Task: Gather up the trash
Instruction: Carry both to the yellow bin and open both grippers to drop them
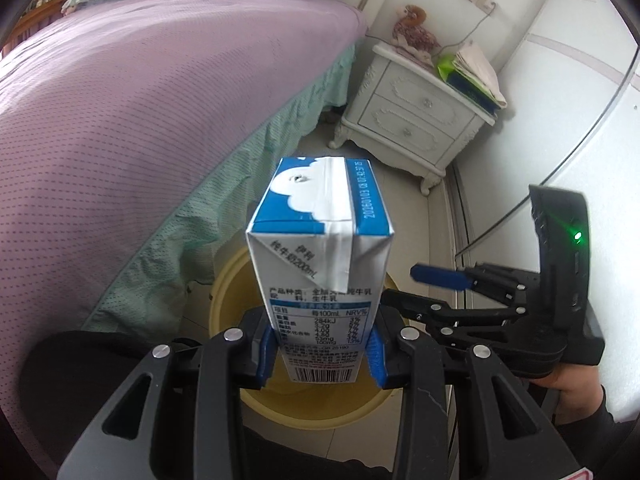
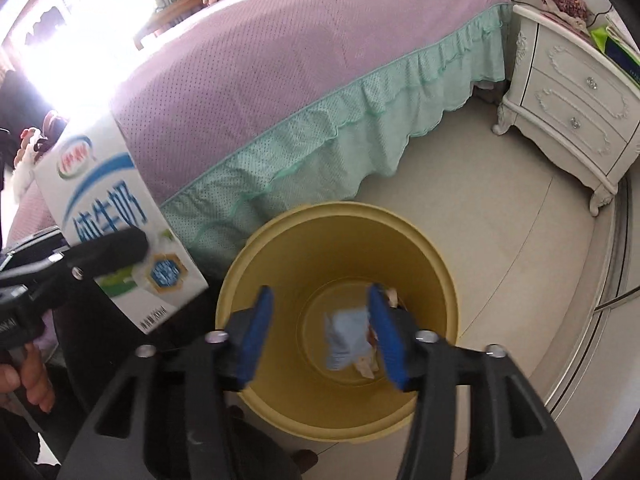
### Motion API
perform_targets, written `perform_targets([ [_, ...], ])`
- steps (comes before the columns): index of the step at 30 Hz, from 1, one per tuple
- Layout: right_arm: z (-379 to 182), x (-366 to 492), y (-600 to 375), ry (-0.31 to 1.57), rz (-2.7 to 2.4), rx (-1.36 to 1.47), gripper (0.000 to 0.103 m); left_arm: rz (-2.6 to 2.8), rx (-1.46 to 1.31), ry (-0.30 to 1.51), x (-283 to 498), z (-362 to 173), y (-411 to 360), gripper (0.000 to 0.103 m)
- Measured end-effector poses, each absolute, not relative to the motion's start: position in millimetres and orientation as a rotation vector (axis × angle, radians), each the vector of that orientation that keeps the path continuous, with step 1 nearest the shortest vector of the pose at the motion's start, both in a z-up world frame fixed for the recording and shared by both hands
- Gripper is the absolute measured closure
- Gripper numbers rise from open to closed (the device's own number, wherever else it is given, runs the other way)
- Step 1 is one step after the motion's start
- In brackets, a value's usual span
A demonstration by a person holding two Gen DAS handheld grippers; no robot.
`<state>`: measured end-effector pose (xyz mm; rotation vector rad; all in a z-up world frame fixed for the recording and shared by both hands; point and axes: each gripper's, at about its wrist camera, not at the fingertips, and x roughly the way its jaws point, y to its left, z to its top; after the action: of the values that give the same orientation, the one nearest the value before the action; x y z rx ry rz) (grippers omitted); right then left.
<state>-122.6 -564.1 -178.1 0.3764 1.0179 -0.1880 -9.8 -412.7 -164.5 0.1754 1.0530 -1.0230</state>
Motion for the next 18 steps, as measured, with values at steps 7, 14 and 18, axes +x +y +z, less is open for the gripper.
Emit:
perform_targets([
  [7, -173.7, -131.2, -578.9, 1.003, -0.231, 0.398, 0.052, -1.055, 0.203, 1.101, -18.6, -178.2, -427.9, 0.066],
  [14, -176.3, -137.0, -588.5, 1.013, -0.260, 0.416, 0.052, -1.087, 0.233, 1.178, -23.9, -199.7, -446.9, 0.067],
  [18, -177.0, -139.3, -591.7, 1.014, -0.269, 0.425, 0.052, -1.111, 0.246, 1.234, -29.4, -215.7, -455.1, 0.033],
])
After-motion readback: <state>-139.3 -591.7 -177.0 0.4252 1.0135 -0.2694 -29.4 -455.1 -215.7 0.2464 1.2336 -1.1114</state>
